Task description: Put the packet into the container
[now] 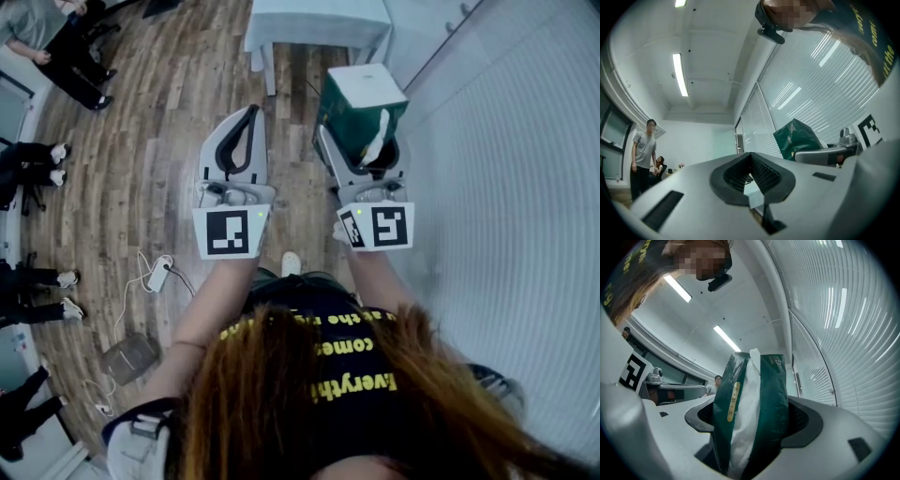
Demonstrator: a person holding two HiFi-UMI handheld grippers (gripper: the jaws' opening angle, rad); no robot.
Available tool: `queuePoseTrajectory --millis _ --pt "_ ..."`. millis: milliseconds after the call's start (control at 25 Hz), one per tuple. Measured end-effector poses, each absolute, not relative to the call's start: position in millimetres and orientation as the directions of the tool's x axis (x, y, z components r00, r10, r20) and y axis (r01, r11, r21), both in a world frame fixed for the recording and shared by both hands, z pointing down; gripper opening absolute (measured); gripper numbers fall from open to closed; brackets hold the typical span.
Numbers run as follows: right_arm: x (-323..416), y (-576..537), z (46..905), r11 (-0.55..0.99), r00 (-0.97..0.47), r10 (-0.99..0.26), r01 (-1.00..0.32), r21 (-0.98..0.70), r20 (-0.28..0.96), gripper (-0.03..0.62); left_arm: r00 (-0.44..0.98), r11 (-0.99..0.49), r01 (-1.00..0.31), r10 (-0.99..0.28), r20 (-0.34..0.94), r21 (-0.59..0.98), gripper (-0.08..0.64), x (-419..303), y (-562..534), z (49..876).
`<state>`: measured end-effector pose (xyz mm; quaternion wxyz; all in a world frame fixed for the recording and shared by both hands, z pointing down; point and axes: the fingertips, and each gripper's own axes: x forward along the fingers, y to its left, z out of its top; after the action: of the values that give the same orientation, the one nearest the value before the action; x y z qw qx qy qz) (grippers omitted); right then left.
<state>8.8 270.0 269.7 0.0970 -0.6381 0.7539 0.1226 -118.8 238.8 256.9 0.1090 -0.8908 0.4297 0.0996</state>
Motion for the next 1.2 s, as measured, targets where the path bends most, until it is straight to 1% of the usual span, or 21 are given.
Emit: queuePoseTrajectory --millis 480,840,1040,1200 --pt "14 265 278 0.132 -0.14 -0.945 -0.99 0.045 -0.297 0.377 0.611 -0.604 -0.788 -0.744 -0.27 -0.118 0.002 -122 228 261" --pt "18 260 284 0.098 -0.108 -0.942 -0.994 0.048 -0.317 0.377 0.629 -0.623 -0.772 -0.724 -0.282 -0.122 0.002 -123 218 270" --pt "31 243 306 0.087 -0.094 -0.94 -0.996 0.038 -0.328 0.377 0.646 -0.638 -0.758 -0.707 -0.288 -0.136 0.002 -105 197 290" --pt "13 206 292 0.087 -0.1 -0.942 -0.995 0.054 -0.322 0.377 0.651 -0.648 -0.752 -0.699 -0.295 -0.123 0.002 -118 158 278"
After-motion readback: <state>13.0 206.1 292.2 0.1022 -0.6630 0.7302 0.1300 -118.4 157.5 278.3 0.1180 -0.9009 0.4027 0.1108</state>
